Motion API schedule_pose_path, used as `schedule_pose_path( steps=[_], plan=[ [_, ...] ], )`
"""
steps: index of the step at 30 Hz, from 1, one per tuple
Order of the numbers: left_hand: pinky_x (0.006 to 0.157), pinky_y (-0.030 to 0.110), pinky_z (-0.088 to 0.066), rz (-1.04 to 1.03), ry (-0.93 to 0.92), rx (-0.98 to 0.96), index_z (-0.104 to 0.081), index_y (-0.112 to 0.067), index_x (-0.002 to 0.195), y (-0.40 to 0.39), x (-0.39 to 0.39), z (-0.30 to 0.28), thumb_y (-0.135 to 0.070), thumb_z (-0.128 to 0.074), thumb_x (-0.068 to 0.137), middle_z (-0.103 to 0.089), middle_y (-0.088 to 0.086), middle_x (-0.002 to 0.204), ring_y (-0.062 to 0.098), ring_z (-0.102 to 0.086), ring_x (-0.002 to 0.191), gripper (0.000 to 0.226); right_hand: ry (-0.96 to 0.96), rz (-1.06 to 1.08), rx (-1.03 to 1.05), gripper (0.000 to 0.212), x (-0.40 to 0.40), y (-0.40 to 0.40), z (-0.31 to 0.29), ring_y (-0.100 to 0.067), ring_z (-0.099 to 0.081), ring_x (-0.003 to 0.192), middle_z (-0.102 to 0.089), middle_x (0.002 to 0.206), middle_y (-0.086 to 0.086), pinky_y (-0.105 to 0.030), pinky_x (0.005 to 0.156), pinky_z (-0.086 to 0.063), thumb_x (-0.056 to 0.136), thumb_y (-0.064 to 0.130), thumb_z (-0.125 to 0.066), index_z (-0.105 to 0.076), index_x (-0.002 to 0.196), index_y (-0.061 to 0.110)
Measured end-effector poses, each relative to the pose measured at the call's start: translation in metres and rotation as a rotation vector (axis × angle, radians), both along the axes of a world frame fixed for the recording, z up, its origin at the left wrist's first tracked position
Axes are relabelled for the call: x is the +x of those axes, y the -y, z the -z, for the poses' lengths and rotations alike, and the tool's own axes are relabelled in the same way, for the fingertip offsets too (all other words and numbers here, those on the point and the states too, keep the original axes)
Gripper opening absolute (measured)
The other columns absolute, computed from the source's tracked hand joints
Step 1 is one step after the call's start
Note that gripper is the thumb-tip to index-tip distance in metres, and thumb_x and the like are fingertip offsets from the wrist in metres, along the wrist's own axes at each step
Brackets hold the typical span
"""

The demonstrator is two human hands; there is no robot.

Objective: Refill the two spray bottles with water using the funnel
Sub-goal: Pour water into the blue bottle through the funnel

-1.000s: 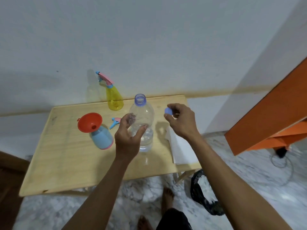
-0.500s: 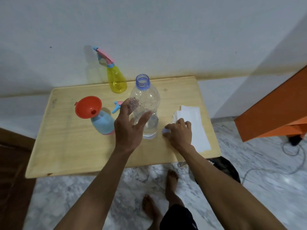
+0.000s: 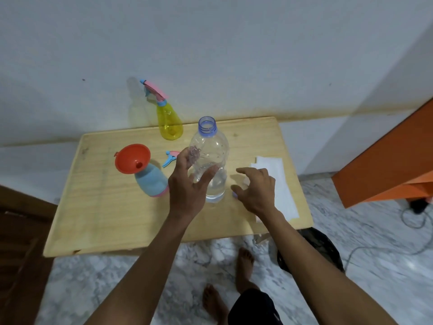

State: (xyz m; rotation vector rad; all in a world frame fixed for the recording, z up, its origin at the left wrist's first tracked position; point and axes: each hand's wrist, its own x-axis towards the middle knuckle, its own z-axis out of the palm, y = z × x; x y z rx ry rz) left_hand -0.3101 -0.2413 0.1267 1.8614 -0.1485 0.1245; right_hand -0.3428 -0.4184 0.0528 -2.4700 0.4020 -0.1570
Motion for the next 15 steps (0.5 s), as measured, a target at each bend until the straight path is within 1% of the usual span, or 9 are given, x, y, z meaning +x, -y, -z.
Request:
schedule_pose_path(
  steps=[1,3,4,6,8,9,12,13,15],
  plan=[
    [0.092,0.038,-0.057,-0.003,-0.002,0.005,-0.050,-0.016,0.135,0.000,0.000,0.000,-0.046,-0.078,0.080,-0.063,-0.003,0.129,0.008,-0.060,0.120,0.069,0.026,-0.003,0.122,0.059,-0.002,-0.002,-0.012,-0.022,-0.055,0.119,-0.065,0.131,0.005,-0.038,0.098,-0.041,0.079,0.027,-0.083,-0.061,0.133,0.023],
    [0.097,0.040,-0.054,-0.002,0.001,0.036,-0.049,-0.018,0.136,0.000,0.000,0.001,-0.041,-0.079,0.081,-0.063,-0.003,0.130,0.008,-0.059,0.122,0.066,0.045,-0.038,0.332,0.081,-0.005,-0.007,-0.035,-0.011,-0.053,0.120,-0.057,0.137,0.011,-0.027,0.097,-0.043,0.076,0.030,-0.087,-0.046,0.147,0.028],
    [0.100,0.039,-0.053,0.009,0.001,0.055,-0.048,-0.020,0.138,0.000,0.000,0.000,-0.039,-0.079,0.081,-0.062,-0.003,0.133,0.008,-0.057,0.124,0.067,0.064,-0.058,0.395,0.093,-0.007,-0.012,-0.044,-0.006,-0.051,0.120,-0.054,0.138,0.014,-0.022,0.094,-0.041,0.073,0.033,-0.089,-0.038,0.151,0.032],
    [0.107,0.031,-0.047,0.050,0.004,0.086,-0.040,-0.023,0.146,-0.003,-0.002,-0.003,-0.037,-0.079,0.081,-0.055,-0.003,0.142,0.007,-0.051,0.131,0.077,0.113,-0.086,0.466,0.111,-0.007,-0.023,-0.056,-0.003,-0.049,0.123,-0.049,0.141,0.017,-0.018,0.093,-0.039,0.067,0.041,-0.092,-0.025,0.155,0.038],
    [0.111,0.029,-0.041,0.071,0.039,0.088,-0.033,-0.018,0.151,-0.013,-0.008,-0.010,-0.035,-0.074,0.079,-0.048,-0.002,0.149,0.005,-0.045,0.137,0.084,0.182,-0.098,0.515,0.117,-0.006,-0.038,-0.061,-0.003,-0.049,0.131,-0.048,0.147,0.016,-0.021,0.098,-0.043,0.064,0.047,-0.093,-0.019,0.155,0.041],
    [0.110,0.029,-0.042,0.053,0.076,0.075,-0.034,-0.015,0.151,-0.020,-0.011,-0.015,-0.034,-0.071,0.079,-0.049,-0.001,0.149,0.005,-0.046,0.136,0.083,0.222,-0.097,0.538,0.120,-0.004,-0.046,-0.062,-0.004,-0.048,0.134,-0.048,0.149,0.014,-0.025,0.101,-0.046,0.063,0.047,-0.093,-0.018,0.155,0.040],
    [0.100,0.026,-0.048,-0.169,0.242,0.071,-0.049,-0.006,0.139,-0.049,-0.010,-0.028,-0.029,-0.070,0.081,-0.060,0.002,0.133,0.009,-0.058,0.121,0.065,0.319,-0.055,0.583,0.128,0.004,-0.069,-0.062,-0.006,-0.046,0.138,-0.045,0.152,0.010,-0.036,0.107,-0.048,0.058,0.045,-0.097,-0.014,0.155,0.040],
    [0.098,0.029,-0.050,-0.268,0.281,0.086,-0.051,-0.005,0.134,-0.062,-0.006,-0.028,-0.029,-0.070,0.082,-0.061,0.002,0.129,0.012,-0.059,0.116,0.061,0.340,-0.027,0.581,0.130,0.008,-0.076,-0.061,-0.006,-0.046,0.138,-0.044,0.153,0.009,-0.037,0.107,-0.047,0.057,0.045,-0.097,-0.012,0.155,0.040],
    [0.098,0.042,-0.051,-0.405,0.269,0.121,-0.051,-0.006,0.134,-0.087,0.008,-0.022,-0.033,-0.071,0.081,-0.058,0.005,0.129,0.018,-0.057,0.117,0.062,0.380,0.031,0.554,0.130,0.015,-0.087,-0.059,-0.007,-0.047,0.136,-0.041,0.154,0.007,-0.035,0.106,-0.047,0.057,0.047,-0.096,-0.011,0.155,0.038]
  ],
)
